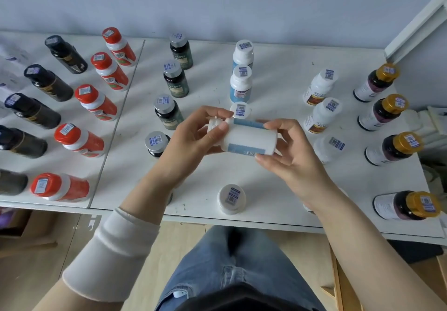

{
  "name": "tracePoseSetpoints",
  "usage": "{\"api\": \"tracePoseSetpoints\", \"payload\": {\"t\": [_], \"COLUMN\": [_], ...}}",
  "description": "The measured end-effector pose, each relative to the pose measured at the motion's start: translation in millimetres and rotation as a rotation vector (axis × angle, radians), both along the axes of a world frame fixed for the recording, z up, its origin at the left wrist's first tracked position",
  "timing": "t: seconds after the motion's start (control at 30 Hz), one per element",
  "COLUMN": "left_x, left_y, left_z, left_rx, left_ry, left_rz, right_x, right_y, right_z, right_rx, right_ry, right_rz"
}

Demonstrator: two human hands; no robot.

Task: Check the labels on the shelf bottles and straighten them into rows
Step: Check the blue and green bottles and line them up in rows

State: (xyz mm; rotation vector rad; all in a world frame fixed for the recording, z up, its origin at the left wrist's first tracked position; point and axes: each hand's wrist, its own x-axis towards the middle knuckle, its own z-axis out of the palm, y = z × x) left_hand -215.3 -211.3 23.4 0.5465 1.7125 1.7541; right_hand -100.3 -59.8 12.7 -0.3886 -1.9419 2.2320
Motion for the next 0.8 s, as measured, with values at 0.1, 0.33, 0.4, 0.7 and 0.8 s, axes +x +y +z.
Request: {"api": "tracePoseSetpoints", "payload": {"t": [0.1, 0.33, 0.4, 0.7, 0.8], "left_x": [-1, 3, 3, 6, 4], "left_y": [-5, -2, 0, 4, 9], "left_z": [0, -4, -2, -3, -6], "left_rx": [0.094, 0.095, 0.125, 0.219, 0.139], "left_ry": [0.045, 0.023, 0.008, -0.179, -0.382], "left_rz": [-0.035, -0.115, -0.12, -0.115, -0.117], "right_x": [0, 11, 14, 18, 9], "right_y": [-4, -5, -2, -2, -9], "right_z": [5, -1, -3, 4, 14], "right_rx": [-0.19, -0.116, -0.121, -0.224, 0.015], "right_ry": [-0.109, 0.015, 0.06, 0.022, -0.032], "right_rz": [-0.031, -0.072, -0.061, -0.14, -0.304]}}
